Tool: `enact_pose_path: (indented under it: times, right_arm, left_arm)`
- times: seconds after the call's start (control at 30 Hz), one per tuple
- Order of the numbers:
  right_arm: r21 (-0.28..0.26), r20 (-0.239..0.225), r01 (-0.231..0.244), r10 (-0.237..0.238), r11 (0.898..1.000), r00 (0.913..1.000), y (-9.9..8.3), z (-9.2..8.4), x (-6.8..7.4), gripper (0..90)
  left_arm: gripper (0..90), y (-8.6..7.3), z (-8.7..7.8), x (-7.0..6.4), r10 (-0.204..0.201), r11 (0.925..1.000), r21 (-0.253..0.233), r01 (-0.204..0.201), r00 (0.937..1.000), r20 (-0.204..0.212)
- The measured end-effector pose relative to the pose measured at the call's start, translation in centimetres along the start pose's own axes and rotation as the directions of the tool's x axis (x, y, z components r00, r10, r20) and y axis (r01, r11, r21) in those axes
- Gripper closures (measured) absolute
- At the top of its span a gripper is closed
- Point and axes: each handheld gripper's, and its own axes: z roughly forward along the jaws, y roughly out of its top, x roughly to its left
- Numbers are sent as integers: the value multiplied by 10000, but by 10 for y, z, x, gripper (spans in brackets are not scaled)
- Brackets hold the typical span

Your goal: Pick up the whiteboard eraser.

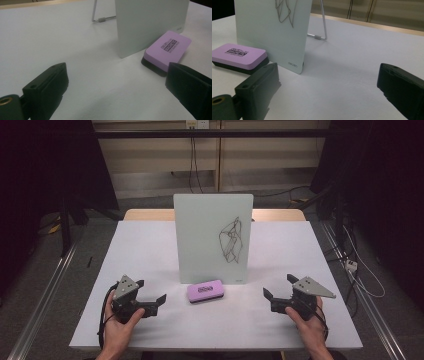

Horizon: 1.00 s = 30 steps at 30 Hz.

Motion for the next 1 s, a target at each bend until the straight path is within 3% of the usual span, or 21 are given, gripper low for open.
enact_pose_path:
  times: [0.17,0.5,0.63,0.7,0.93,1.0]
  right_arm:
    - [56,-179,-18,19,10000,9998,0,2,0,34]
    - [71,-185,86,-85,9999,9998,0,0,0,36]
    - [49,-194,58,-57,10000,9998,0,0,0,36]
    - [66,-211,35,-34,10000,9998,0,1,0,36]
    - [130,-218,77,-74,9999,9997,0,1,1,37]
    - [124,-233,136,-133,9998,9996,0,1,1,36]
  left_arm:
    - [45,0,-1,3,-257,9997,-48,256,9995,-204]
    - [71,5,0,1,-411,9987,316,404,9989,210]
    - [77,7,4,-4,-210,9968,782,170,9985,512]
    - [82,8,7,-7,-22,9947,1022,-82,9948,1015]
    - [83,12,13,-8,301,9865,1552,-515,9901,1371]
    - [97,13,14,-7,179,9846,1697,-425,9894,1439]
